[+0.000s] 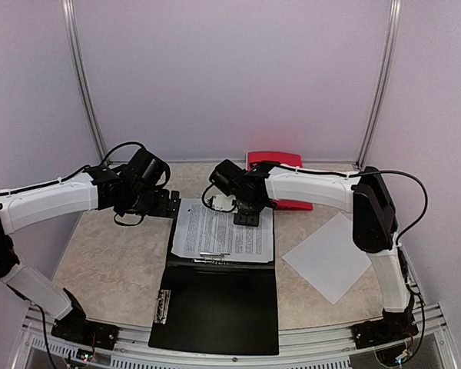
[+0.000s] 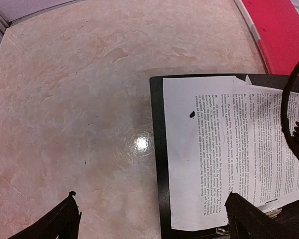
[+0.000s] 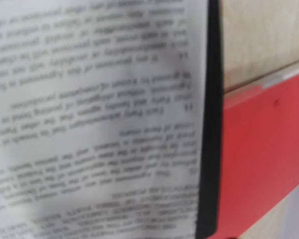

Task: Put the files into the folder
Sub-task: Insert the spring clip onto the folder, then adjust the file in the folder.

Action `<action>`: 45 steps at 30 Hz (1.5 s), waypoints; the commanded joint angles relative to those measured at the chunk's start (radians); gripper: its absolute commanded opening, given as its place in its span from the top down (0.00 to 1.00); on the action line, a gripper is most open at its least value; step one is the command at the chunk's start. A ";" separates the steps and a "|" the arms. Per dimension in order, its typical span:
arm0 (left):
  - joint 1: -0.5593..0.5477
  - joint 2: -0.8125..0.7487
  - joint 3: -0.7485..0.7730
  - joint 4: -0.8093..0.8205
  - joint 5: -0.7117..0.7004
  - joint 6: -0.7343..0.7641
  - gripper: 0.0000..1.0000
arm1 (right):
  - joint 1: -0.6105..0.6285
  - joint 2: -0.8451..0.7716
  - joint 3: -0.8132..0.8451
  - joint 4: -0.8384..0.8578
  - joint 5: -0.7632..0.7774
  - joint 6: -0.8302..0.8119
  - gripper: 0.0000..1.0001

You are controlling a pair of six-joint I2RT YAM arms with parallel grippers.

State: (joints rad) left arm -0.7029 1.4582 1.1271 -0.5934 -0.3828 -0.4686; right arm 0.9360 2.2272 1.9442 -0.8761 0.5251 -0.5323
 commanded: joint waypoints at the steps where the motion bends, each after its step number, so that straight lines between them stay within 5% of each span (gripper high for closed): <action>1: 0.022 0.019 -0.001 -0.017 -0.010 -0.014 0.01 | 0.011 -0.048 -0.061 0.044 0.013 0.017 0.29; 12: 0.042 0.058 0.000 0.014 0.074 -0.028 0.01 | 0.003 -0.263 -0.302 0.223 -0.048 0.215 0.09; 31: 0.039 0.220 0.021 0.177 0.375 -0.017 0.01 | -0.017 -0.470 -0.711 0.534 -0.296 0.498 0.16; 45: 0.010 0.259 0.043 0.258 0.525 -0.031 0.01 | -0.016 -0.406 -0.806 0.623 -0.355 0.450 0.25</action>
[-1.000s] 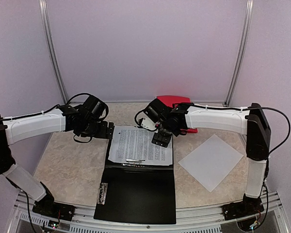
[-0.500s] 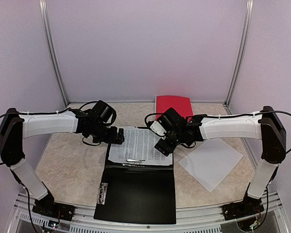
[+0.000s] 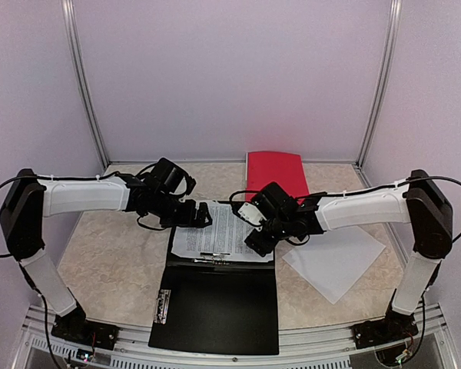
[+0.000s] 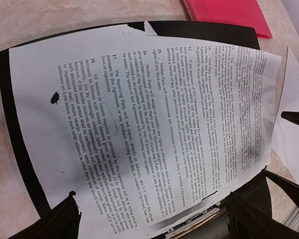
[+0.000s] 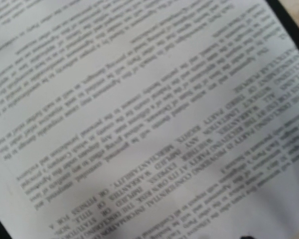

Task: Put the files into the folder
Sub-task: Adjust the file in the folder.

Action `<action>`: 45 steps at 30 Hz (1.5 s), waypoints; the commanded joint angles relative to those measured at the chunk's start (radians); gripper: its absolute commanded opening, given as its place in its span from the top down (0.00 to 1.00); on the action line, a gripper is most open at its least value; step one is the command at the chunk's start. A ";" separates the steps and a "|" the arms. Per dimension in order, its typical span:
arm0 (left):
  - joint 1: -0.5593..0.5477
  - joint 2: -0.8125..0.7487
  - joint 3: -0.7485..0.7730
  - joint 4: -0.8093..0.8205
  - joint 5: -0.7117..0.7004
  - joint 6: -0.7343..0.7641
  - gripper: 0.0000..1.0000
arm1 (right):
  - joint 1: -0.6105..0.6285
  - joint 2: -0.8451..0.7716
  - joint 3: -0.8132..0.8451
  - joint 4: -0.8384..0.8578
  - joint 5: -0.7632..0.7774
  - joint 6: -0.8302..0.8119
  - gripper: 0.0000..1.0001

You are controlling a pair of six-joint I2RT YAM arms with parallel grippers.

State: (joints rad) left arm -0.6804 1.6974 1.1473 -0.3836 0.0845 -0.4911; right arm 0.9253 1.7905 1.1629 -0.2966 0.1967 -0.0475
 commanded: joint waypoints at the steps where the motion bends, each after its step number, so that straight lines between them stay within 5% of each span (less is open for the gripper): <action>1: -0.014 0.025 0.024 0.054 0.068 -0.009 0.01 | -0.006 0.034 -0.029 0.046 -0.030 -0.048 0.26; 28: -0.011 0.097 -0.034 0.043 0.065 -0.030 0.01 | -0.007 0.110 -0.023 0.047 -0.151 -0.279 0.36; 45: -0.020 0.022 -0.105 0.025 0.046 -0.053 0.01 | -0.011 0.056 0.019 -0.008 -0.085 -0.304 0.27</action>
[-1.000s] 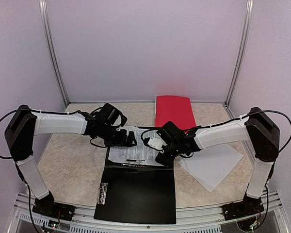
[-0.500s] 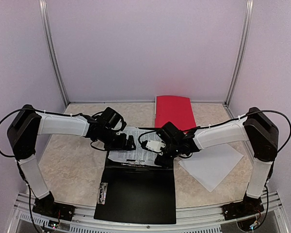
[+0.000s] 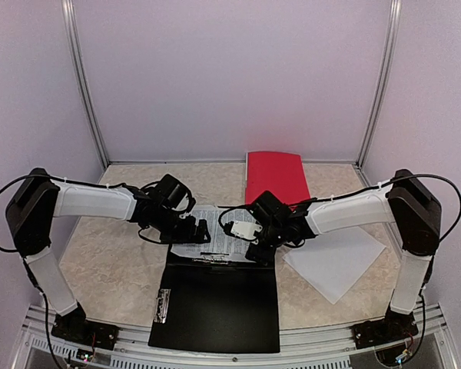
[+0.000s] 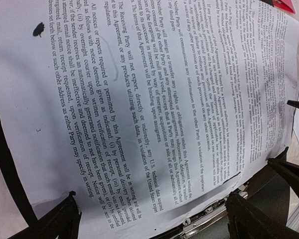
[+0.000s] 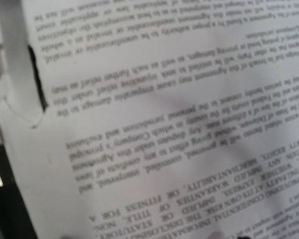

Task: Put the files into the folder
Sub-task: Adjust the file in the folder, then close the spring clip on the folder at the center of the board.

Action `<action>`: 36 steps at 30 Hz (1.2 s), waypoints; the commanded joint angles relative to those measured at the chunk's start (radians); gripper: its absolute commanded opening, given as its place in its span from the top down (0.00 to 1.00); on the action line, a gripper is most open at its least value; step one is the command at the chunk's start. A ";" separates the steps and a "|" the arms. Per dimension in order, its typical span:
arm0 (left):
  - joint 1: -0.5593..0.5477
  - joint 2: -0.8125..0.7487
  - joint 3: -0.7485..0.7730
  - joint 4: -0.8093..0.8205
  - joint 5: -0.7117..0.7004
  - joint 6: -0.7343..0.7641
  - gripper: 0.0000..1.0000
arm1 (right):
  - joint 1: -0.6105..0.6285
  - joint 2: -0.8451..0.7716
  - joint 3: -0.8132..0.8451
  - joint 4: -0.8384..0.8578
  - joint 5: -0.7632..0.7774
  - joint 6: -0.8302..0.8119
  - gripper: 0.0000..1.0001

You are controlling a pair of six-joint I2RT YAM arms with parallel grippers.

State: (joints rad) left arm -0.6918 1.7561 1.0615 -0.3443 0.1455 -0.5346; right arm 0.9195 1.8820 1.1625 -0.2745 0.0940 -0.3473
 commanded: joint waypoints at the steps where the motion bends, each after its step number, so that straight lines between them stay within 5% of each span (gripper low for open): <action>1: -0.011 -0.041 -0.022 -0.016 -0.020 -0.010 0.01 | -0.006 -0.042 0.022 -0.032 0.015 -0.003 0.26; 13: -0.020 -0.115 -0.001 -0.056 -0.038 0.002 0.01 | -0.007 -0.136 -0.008 0.038 -0.060 0.147 0.25; 26: -0.026 -0.244 -0.107 0.042 0.014 0.003 0.03 | -0.006 -0.165 -0.030 0.140 -0.129 0.498 0.37; 36: -0.031 -0.291 -0.242 0.097 0.152 -0.063 0.22 | -0.006 -0.184 -0.103 0.146 -0.112 0.562 0.40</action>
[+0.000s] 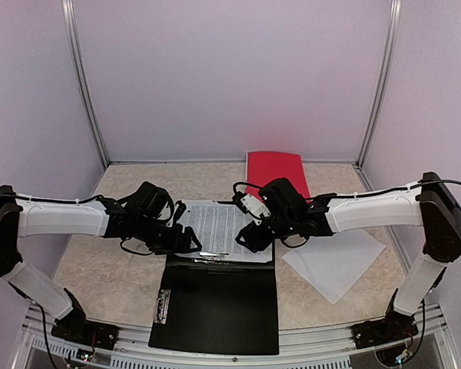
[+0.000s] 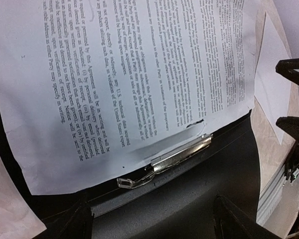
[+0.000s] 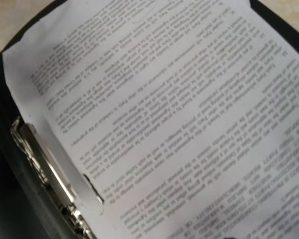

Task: Put the files into the folder
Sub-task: Close the spring clip on the folder at the center of the board.

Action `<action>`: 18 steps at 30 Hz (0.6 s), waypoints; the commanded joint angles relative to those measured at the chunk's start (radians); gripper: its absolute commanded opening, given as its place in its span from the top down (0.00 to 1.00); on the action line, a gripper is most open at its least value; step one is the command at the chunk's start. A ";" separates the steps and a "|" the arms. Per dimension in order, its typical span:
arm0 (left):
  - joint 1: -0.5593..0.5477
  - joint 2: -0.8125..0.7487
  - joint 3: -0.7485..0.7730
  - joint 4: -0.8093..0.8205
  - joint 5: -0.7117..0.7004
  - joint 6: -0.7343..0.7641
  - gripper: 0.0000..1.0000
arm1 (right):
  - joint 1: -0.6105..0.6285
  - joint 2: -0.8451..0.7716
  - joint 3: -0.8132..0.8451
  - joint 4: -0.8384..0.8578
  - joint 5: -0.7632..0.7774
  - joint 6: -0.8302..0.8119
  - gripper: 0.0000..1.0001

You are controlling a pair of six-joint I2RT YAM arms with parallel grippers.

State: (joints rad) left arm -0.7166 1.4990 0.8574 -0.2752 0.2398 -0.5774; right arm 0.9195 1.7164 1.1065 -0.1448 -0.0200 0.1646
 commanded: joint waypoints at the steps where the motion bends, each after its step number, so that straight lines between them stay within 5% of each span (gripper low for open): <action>1: -0.006 -0.035 -0.041 0.028 0.066 -0.015 0.24 | -0.006 -0.019 -0.055 0.022 -0.002 0.053 0.41; 18: 0.011 0.093 -0.018 0.080 0.148 -0.030 0.34 | -0.006 -0.002 -0.077 0.050 -0.025 0.060 0.42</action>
State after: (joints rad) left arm -0.7128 1.5547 0.8204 -0.2237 0.3664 -0.6010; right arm 0.9195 1.7164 1.0439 -0.1101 -0.0311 0.2115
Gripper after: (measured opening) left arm 0.664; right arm 0.584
